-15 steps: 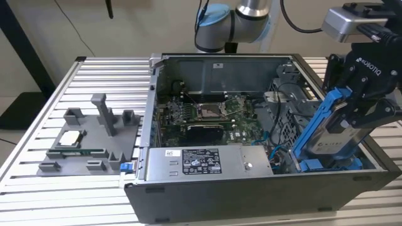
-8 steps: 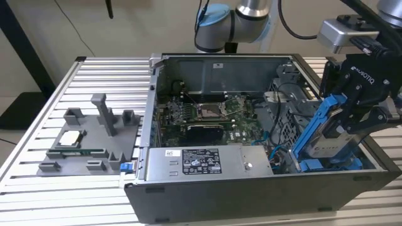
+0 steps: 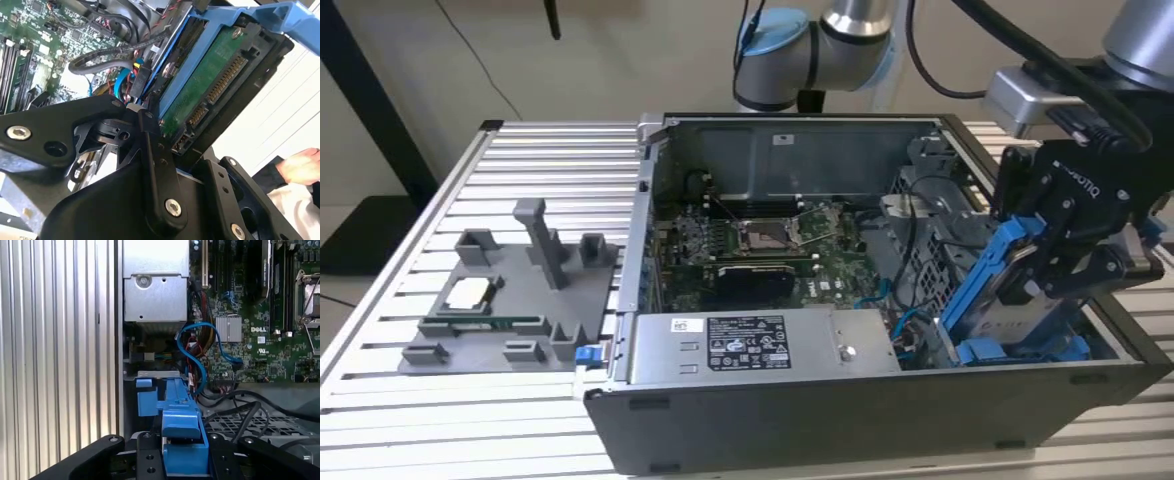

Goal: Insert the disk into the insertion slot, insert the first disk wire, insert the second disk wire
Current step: 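Insert the disk into the insertion slot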

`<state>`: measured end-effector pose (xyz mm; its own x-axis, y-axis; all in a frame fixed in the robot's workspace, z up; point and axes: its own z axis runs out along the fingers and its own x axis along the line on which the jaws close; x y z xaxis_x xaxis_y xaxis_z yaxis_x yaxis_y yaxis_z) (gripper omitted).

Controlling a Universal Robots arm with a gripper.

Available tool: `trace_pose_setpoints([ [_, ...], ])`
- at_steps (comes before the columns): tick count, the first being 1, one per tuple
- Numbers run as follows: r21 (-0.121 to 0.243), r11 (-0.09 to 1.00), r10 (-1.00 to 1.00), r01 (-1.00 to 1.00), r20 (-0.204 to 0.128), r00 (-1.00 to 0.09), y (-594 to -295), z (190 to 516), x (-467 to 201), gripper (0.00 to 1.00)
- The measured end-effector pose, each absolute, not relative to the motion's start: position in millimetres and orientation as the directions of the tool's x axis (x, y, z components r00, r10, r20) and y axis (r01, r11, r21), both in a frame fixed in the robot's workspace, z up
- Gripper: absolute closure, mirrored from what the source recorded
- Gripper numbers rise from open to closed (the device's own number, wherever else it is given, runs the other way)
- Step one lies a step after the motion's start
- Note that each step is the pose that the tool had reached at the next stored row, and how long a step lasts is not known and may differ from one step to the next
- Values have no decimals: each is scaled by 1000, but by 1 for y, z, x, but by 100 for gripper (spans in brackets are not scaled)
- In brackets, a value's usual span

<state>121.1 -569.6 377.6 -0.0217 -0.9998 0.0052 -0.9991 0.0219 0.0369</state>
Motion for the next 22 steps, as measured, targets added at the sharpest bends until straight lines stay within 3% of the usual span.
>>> trace_pose_setpoints([
  [13,37,22,-1000,-999,5,-22,-570,375,121,67],
  [15,37,22,-1000,-999,5,-22,-570,375,121,60],
  [17,37,22,-1000,-999,5,-22,-570,375,121,60],
  [18,37,22,-1000,-999,5,-22,-570,375,121,53],
  [22,38,22,-1000,-999,5,-22,-570,377,121,53],
])
